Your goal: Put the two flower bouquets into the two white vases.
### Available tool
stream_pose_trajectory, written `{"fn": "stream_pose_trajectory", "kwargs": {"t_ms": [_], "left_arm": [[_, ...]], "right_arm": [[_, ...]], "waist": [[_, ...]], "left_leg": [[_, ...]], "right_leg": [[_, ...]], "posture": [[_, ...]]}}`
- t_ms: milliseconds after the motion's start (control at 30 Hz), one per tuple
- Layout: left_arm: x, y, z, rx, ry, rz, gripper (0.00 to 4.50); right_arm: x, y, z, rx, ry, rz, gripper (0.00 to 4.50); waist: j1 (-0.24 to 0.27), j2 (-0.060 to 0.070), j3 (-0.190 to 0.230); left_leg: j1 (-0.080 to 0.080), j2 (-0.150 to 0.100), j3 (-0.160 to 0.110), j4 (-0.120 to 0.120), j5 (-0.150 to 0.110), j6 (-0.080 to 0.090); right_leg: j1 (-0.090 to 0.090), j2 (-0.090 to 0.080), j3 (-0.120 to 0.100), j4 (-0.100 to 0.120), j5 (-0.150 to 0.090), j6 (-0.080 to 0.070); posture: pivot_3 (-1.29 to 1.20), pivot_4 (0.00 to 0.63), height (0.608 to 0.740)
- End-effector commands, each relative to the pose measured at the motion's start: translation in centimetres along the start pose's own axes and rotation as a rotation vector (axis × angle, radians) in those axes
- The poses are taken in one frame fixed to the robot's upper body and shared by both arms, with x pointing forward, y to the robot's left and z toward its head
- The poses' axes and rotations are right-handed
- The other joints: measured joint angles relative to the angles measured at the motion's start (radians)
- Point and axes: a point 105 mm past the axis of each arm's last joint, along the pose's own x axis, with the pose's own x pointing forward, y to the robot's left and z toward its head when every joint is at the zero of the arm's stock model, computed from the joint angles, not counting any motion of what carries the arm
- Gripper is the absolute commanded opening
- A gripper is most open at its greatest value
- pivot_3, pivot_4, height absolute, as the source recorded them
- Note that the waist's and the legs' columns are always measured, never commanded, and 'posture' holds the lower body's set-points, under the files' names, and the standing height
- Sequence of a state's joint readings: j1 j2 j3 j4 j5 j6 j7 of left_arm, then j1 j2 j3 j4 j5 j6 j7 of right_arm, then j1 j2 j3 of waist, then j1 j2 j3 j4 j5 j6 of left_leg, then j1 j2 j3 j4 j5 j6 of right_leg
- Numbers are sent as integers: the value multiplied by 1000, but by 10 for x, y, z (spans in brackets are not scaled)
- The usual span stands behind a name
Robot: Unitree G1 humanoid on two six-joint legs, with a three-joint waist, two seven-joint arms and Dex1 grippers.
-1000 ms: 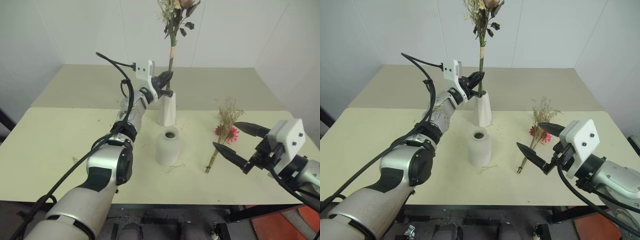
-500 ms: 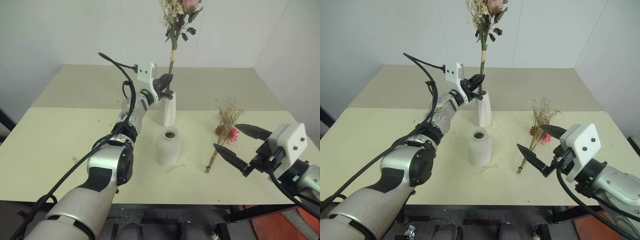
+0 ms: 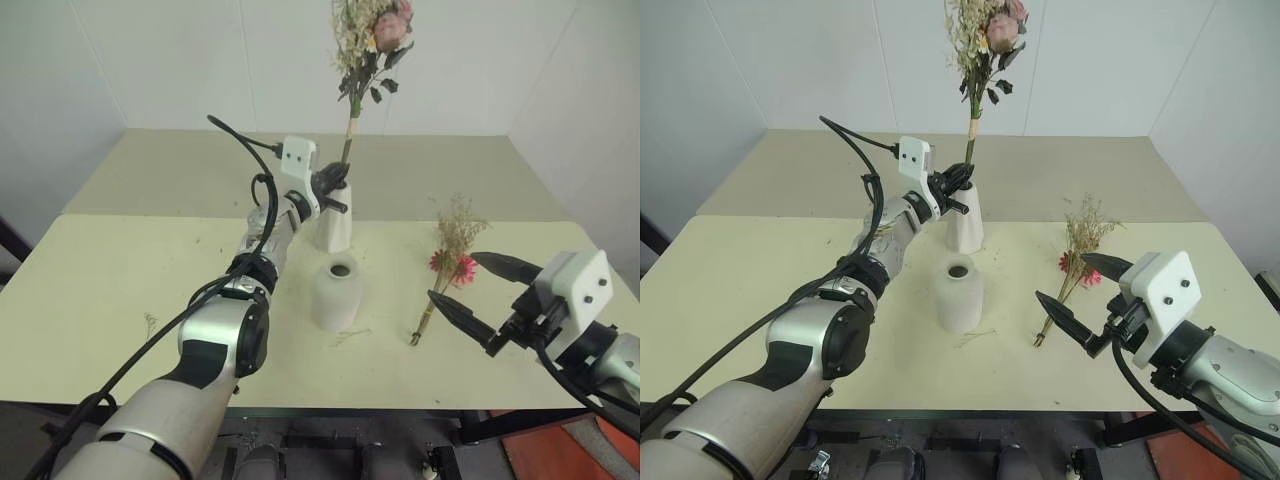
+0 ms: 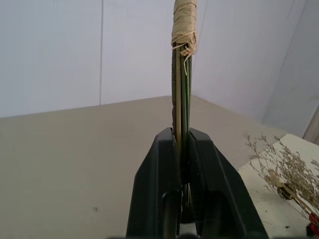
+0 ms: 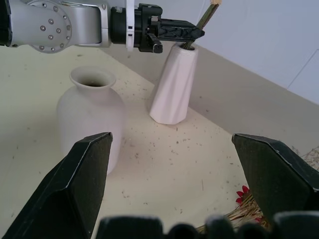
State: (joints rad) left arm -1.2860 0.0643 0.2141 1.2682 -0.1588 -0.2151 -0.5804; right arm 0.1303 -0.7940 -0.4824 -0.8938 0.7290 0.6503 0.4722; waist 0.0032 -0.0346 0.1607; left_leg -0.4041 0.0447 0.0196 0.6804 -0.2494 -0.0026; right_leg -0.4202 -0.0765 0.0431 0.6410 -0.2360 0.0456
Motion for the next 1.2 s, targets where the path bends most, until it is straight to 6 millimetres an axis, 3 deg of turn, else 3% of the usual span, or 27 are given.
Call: {"fn": "stream_pose_trajectory", "kwargs": {"t_ms": [33,167,200,600,867,933,1067,1200], "left_arm": [[5,-4,18,42,-57,-16,26],[5,-4,16,46,-44,-20,26],[5,-4,16,45,-40,-20,749],[-1,4,18,51,-51,-5,4457],[-19,20,21,75,-58,-23,4457],[-31,27,21,100,-52,-38,4457],[-76,38,25,164,-12,-103,4457],[-107,33,31,184,32,-171,4457]], "right_arm": [[-3,-2,11,-52,-33,-20,4500],[-2,-3,10,-53,-30,-20,4500],[-1,-3,10,-54,-30,-20,4500],[3,-8,10,-61,-29,-7,4500],[6,-11,8,-57,-27,11,4500],[6,-12,7,-55,-23,20,4500],[8,-16,5,-51,-7,46,4500],[12,-23,0,-44,24,54,4500]], "waist": [[0,0,0],[0,0,0],[0,0,0],[-1,0,0],[-7,0,0],[-11,1,0],[-26,1,-1],[-15,1,-1]], "left_leg": [[0,0,0,0,0,0],[0,0,0,0,0,0],[0,0,0,0,0,0],[0,0,0,0,0,0],[0,0,0,0,0,0],[1,0,0,0,0,0],[1,1,0,0,0,0],[2,1,0,1,0,0]], "right_leg": [[0,0,0,0,0,0],[0,0,0,0,0,0],[0,0,0,0,0,0],[0,0,0,0,0,0],[0,0,0,0,0,0],[0,0,0,1,0,0],[0,0,1,2,0,0],[0,0,1,4,0,0]], "posture": [[0,150,740],[0,150,740],[0,150,740],[0,150,740],[0,150,740],[0,150,740],[0,150,740],[0,150,740]]}}
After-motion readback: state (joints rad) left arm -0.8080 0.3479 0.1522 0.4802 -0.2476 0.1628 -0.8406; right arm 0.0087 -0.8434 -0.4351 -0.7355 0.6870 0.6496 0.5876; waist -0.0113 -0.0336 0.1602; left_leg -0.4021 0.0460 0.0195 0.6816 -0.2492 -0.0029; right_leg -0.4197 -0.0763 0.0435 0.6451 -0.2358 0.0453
